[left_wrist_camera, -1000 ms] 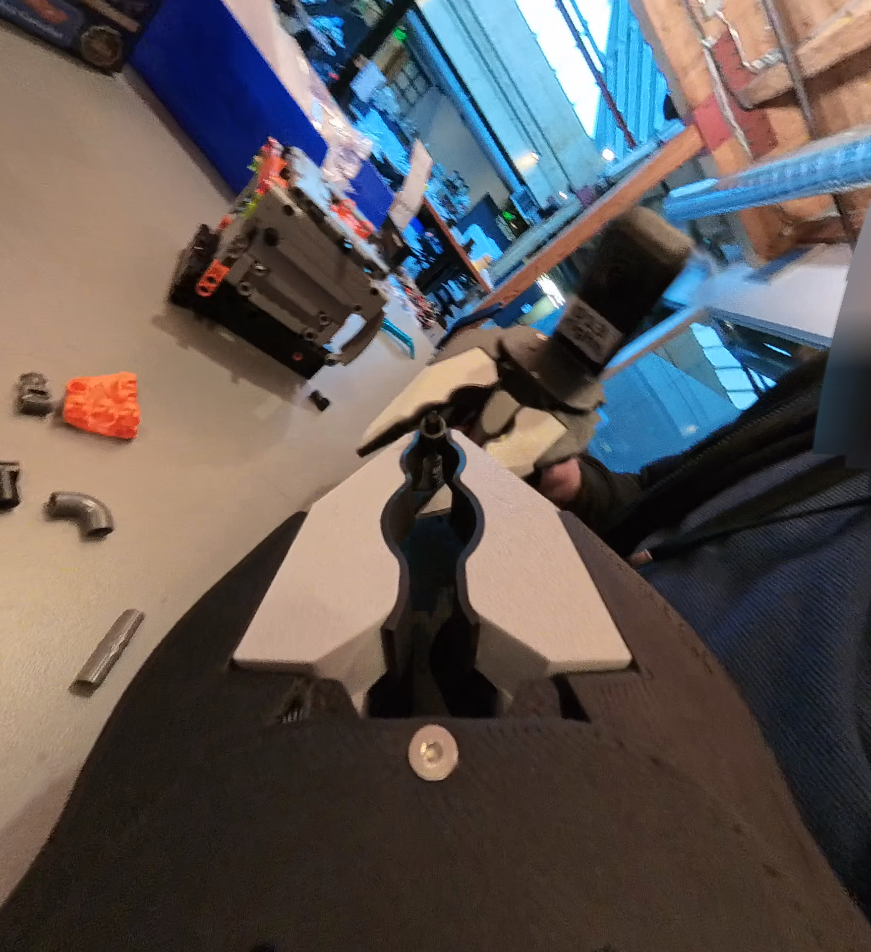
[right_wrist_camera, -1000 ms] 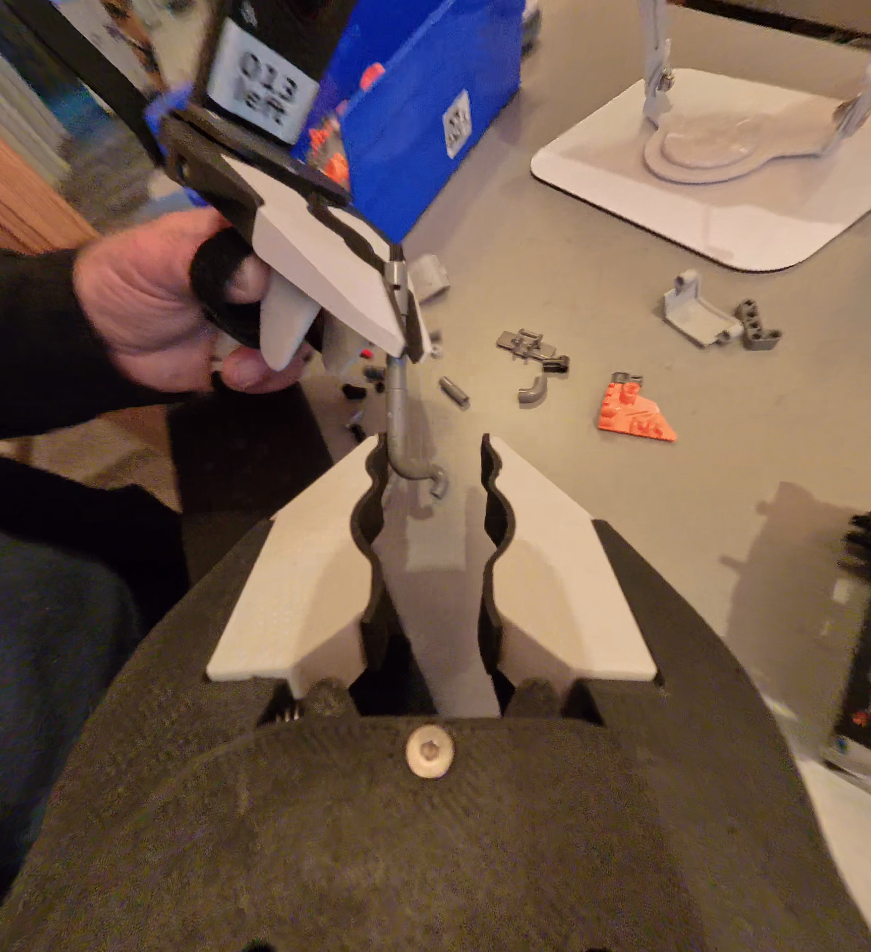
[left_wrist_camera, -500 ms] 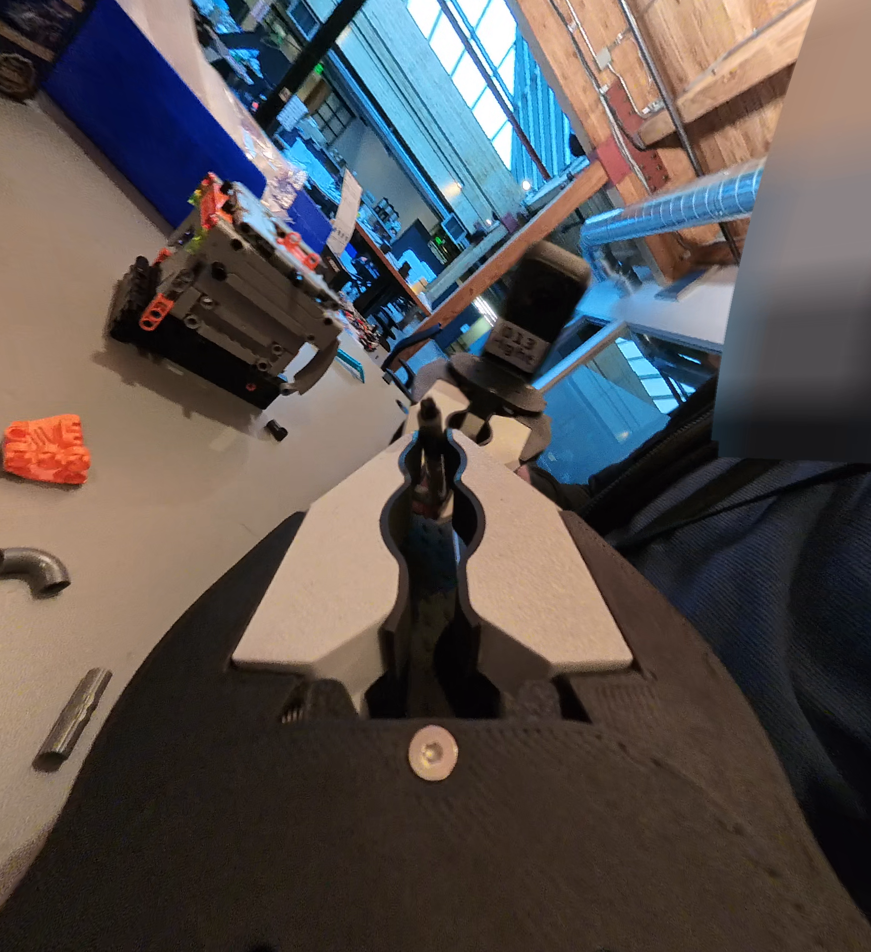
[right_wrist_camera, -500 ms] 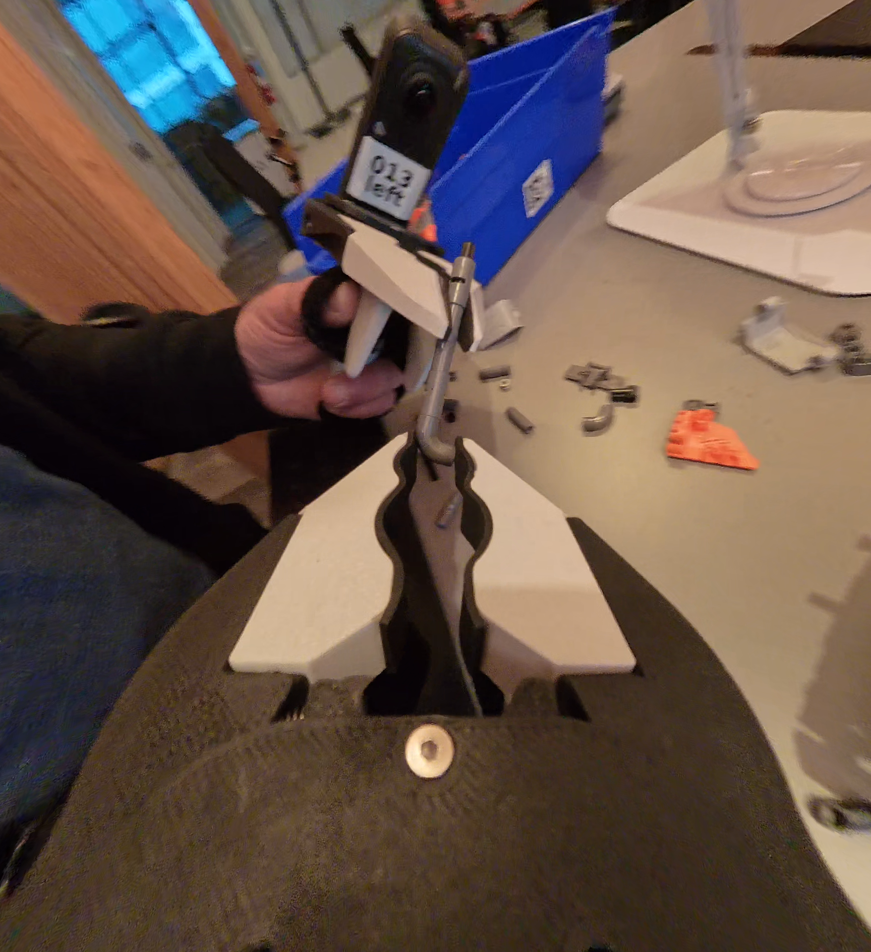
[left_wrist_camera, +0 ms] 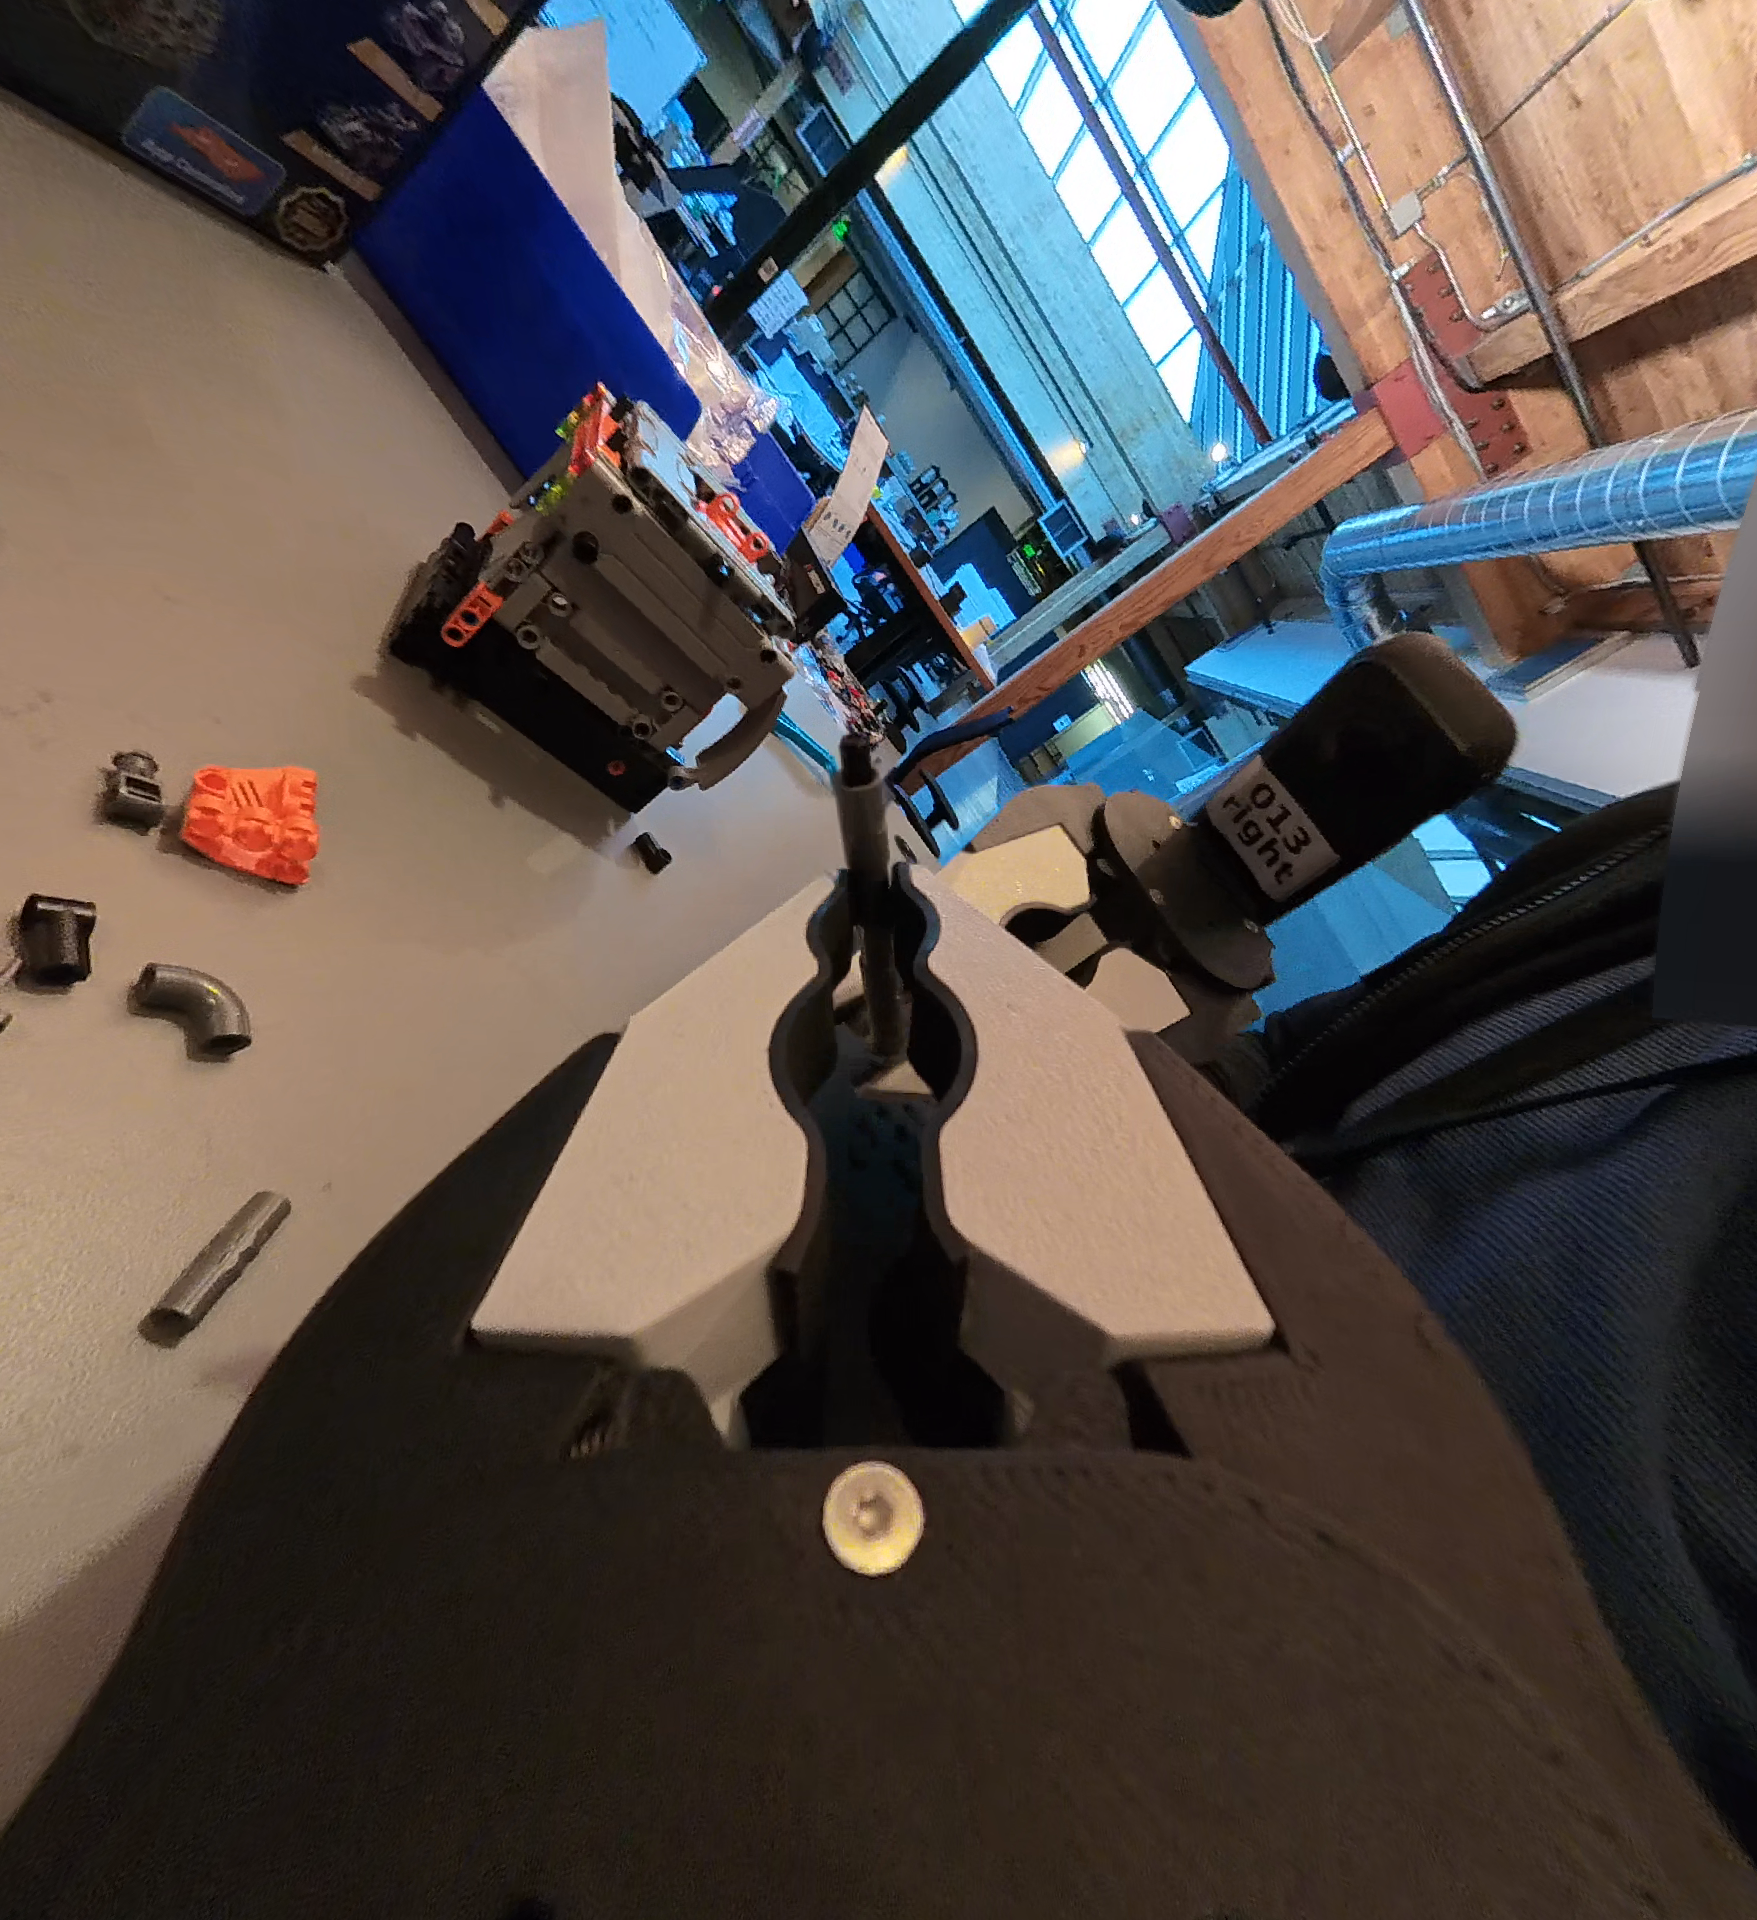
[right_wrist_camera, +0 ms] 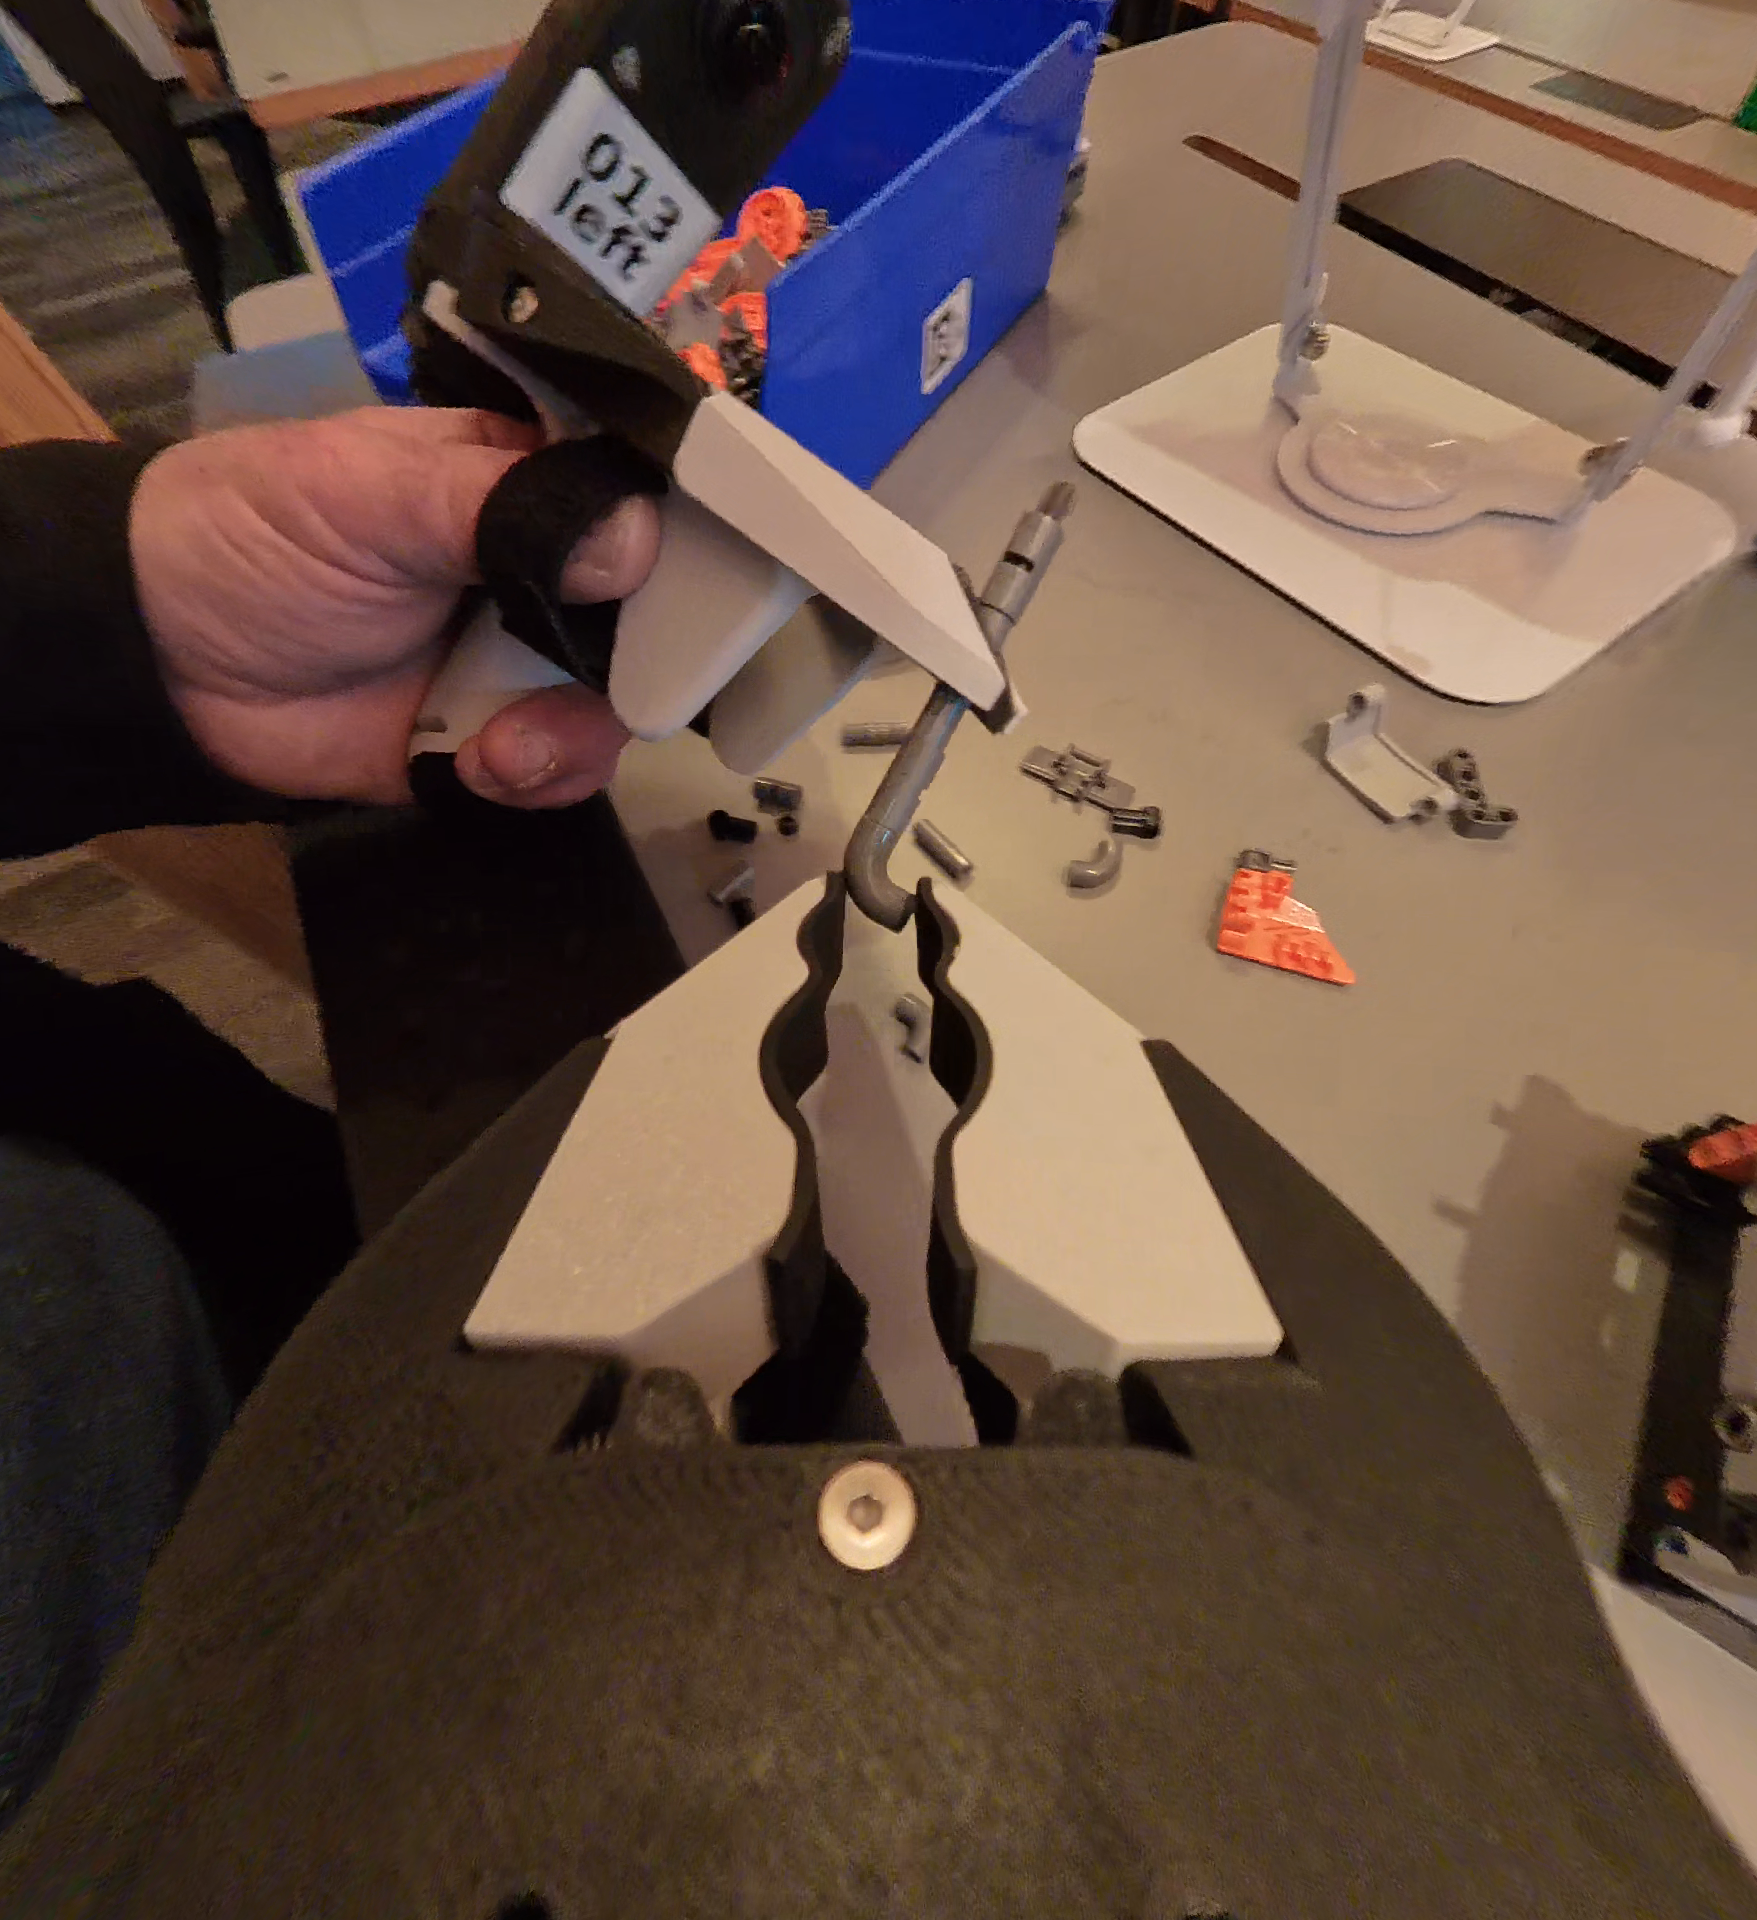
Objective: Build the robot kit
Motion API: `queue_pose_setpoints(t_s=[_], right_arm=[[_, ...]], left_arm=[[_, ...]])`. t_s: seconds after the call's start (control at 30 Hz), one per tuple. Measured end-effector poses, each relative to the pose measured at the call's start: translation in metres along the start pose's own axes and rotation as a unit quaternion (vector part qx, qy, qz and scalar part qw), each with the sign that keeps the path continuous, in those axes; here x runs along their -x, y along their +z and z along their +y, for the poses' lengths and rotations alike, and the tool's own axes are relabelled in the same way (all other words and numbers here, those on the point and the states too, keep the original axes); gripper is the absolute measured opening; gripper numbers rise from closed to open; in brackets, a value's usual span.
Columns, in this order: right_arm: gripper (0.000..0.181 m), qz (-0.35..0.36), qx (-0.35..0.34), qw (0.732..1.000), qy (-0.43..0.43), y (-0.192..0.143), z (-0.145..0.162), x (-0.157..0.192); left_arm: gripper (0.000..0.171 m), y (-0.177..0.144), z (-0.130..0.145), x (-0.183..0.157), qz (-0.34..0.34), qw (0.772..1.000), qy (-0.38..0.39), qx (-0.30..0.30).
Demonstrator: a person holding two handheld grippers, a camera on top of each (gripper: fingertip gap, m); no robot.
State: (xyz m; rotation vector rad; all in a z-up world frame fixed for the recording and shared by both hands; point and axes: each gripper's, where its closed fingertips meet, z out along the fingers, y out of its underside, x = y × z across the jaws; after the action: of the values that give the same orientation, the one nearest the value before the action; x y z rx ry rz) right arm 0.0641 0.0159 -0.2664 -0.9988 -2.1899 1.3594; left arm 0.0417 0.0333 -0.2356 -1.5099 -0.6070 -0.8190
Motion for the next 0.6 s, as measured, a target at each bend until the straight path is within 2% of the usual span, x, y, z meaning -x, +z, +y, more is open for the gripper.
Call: queue_pose_setpoints(t_s=[0.07, 0.17, 0.3, 0.37, 0.6], right_arm=[[0.013, -0.02, -0.007, 1.0, -0.011, -0.002, -0.002, 0.005], [0.017, -0.071, -0.015, 0.997, 0.023, -0.006, -0.002, 0.006], [0.016, -0.12, 0.053, 0.991, 0.025, -0.003, 0.024, -0.004], [0.019, -0.107, 0.108, 0.988, -0.001, 0.006, 0.043, -0.013], [0.017, -0.091, 0.183, 0.978, -0.047, 0.043, 0.075, -0.016]], left_arm=[[0.004, -0.005, 0.001, 0.001, -0.012, 1.0, 0.004, 0.01], [0.003, -0.014, 0.004, 0.001, -0.017, 0.999, 0.004, 0.031], [0.004, -0.03, 0.016, 0.003, -0.022, 0.997, -0.006, 0.074], [0.004, -0.036, 0.025, 0.011, -0.051, 0.994, 0.008, 0.101], [0.004, -0.039, 0.053, 0.025, -0.067, 0.982, -0.022, 0.177]])
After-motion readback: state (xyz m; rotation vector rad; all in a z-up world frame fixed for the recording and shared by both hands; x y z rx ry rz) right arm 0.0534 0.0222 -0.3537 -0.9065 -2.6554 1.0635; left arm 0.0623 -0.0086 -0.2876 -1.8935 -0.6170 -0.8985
